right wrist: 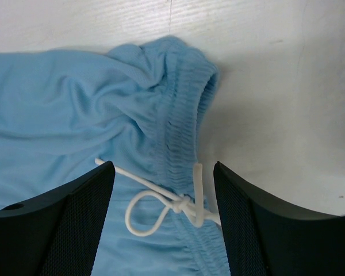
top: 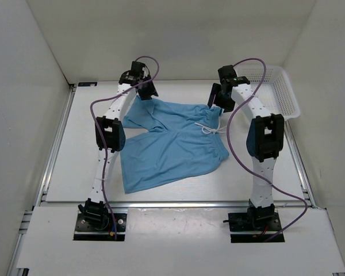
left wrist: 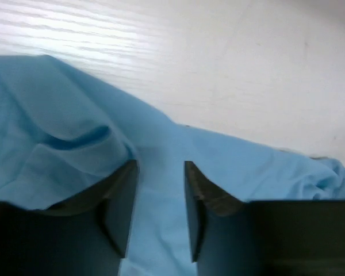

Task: Fold and stack the shorts
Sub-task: Flatten the shorts out

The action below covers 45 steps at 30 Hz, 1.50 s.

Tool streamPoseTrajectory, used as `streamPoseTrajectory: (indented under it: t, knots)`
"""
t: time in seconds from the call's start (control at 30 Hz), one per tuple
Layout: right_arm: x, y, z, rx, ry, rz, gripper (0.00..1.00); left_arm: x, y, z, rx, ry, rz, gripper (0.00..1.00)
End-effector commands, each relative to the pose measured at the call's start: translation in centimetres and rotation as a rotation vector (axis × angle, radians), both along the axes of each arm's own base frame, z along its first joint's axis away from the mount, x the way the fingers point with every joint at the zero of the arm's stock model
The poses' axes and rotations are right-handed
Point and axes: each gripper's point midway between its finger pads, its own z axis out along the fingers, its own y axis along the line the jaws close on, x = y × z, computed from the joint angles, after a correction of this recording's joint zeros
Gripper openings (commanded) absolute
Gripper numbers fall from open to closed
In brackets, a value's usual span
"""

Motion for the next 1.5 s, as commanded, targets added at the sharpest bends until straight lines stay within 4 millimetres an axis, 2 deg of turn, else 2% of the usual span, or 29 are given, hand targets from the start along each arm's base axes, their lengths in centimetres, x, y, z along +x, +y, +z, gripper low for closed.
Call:
streamPoseTrajectory:
  t: [0.0, 0.03, 0.07, 0.1, 0.17, 0.2, 0.27, 0.3, 0.37, 0.4, 0.43, 0.47, 0.5, 0.57, 0.6, 0.63, 0.7, 0.8, 0.83, 0.87, 0.9, 0.97, 1.0, 1.07, 1.2, 1.27, 1.3, 1.33, 1.47]
  knots:
    - [-1.1, -0.7, 2.7, -0.006, -0.04, 0.0, 0.74, 0.6, -2.1, 2.1, -0.086, -0.043, -0.006, 0.53]
    - [-1.8, -0.9, 2.0, -0.011, -0.018, 0.0, 0.74, 0.8, -1.9, 2.9, -0.078, -0.064, 0.006, 0.55]
    - [-1.9, -0.9, 2.2, -0.009, -0.026, 0.0, 0.74, 1.0, -1.7, 5.2, -0.079, -0.105, 0.013, 0.59]
    - [-2.3, -1.0, 1.6, -0.013, -0.01, 0.0, 0.74, 1.0, -1.3, 6.1, -0.063, -0.124, 0.018, 0.76]
    - [-3.0, -0.7, 1.5, -0.014, -0.007, 0.009, 0.74, 0.8, -0.3, 7.6, -0.02, -0.155, 0.041, 0.92]
    - [-2.9, -0.7, 1.3, -0.013, -0.009, 0.009, 0.74, 0.5, 0.0, 10.0, -0.022, -0.189, 0.049, 0.98]
    - [-3.2, -0.8, 1.3, -0.014, -0.006, 0.009, 0.74, 0.0, 1.5, 10.7, 0.024, -0.195, 0.066, 1.0]
    - [-3.4, -0.8, 1.4, -0.014, -0.006, 0.009, 0.74, -0.5, 1.9, 12.7, 0.027, -0.22, 0.077, 1.0]
    - [-3.5, -0.8, 1.6, -0.012, -0.014, 0.009, 0.74, -1.4, 2.9, 11.9, 0.072, -0.194, 0.097, 0.96]
    - [-3.5, -0.8, 1.6, -0.012, -0.014, 0.009, 0.74, -1.7, 3.8, 12.9, 0.082, -0.203, 0.119, 0.92]
    - [-3.5, -0.8, 1.6, -0.012, -0.014, 0.009, 0.74, -2.1, 4.1, 12.4, 0.094, -0.189, 0.125, 0.84]
    - [-3.5, -0.8, 2.0, -0.01, -0.023, 0.009, 0.74, -2.6, 4.8, 10.9, 0.128, -0.154, 0.145, 0.74]
    - [-3.7, -0.9, 1.7, -0.012, -0.013, 0.009, 0.74, -2.7, 5.7, 9.8, 0.142, -0.129, 0.173, 0.53]
    - [-3.7, -0.7, 1.7, -0.005, -0.011, 0.014, 0.74, -2.9, 6.6, 8.6, 0.152, -0.097, 0.194, 0.33]
    - [-3.7, -0.7, 1.7, -0.004, -0.011, 0.014, 0.74, -3.0, 6.6, 7.3, 0.16, -0.073, 0.192, 0.31]
    - [-3.7, -0.7, 1.7, -0.004, -0.011, 0.014, 0.74, -3.2, 6.4, 5.4, 0.163, -0.031, 0.18, 0.37]
    - [-3.7, -0.7, 1.7, -0.004, -0.011, 0.014, 0.74, -3.2, 6.2, 4.2, 0.164, 0.002, 0.171, 0.57]
    - [-3.5, -0.7, 1.5, -0.009, -0.011, 0.022, 0.74, -3.2, 6.0, 1.3, 0.173, 0.067, 0.158, 0.6]
    - [-3.6, -0.6, 1.1, -0.004, -0.001, 0.026, 0.74, -3.1, 6.0, 1.0, 0.173, 0.069, 0.158, 0.6]
    - [-3.8, -0.7, 1.0, -0.01, 0.008, 0.034, 0.74, -3.1, 6.0, 0.1, 0.178, 0.083, 0.157, 0.55]
    - [-3.6, -0.6, 0.9, -0.01, 0.008, 0.034, 0.74, -3.1, 6.2, 0.1, 0.187, 0.081, 0.164, 0.55]
    - [-3.8, -0.7, 0.4, -0.015, 0.027, 0.034, 0.74, -3.2, 6.3, -1.4, 0.2, 0.105, 0.153, 0.5]
    - [-3.8, -0.7, 0.4, -0.015, 0.027, 0.034, 0.74, -3.0, 6.2, -1.0, 0.198, 0.094, 0.154, 0.5]
    - [-3.7, -0.5, 0.2, -0.008, 0.03, 0.039, 0.74, -3.1, 6.3, -2.3, 0.21, 0.113, 0.144, 0.5]
    - [-3.5, -0.4, 0.1, -0.007, 0.03, 0.039, 0.74, -3.1, 6.4, -2.8, 0.219, 0.121, 0.148, 0.5]
    - [-3.7, -0.5, -0.4, -0.012, 0.048, 0.039, 0.74, -3.2, 6.5, -3.5, 0.223, 0.132, 0.147, 0.42]
    - [-3.7, -0.5, -0.4, -0.012, 0.048, 0.039, 0.74, -3.2, 6.5, -3.5, 0.223, 0.132, 0.147, 0.31]
    - [-3.7, -0.5, -0.4, -0.012, 0.048, 0.039, 0.74, -3.2, 6.3, -3.5, 0.215, 0.134, 0.142, 0.26]
    - [-3.7, -0.5, -0.4, -0.012, 0.048, 0.039, 0.74, -2.9, 6.1, -3.4, 0.21, 0.125, 0.127, 0.13]
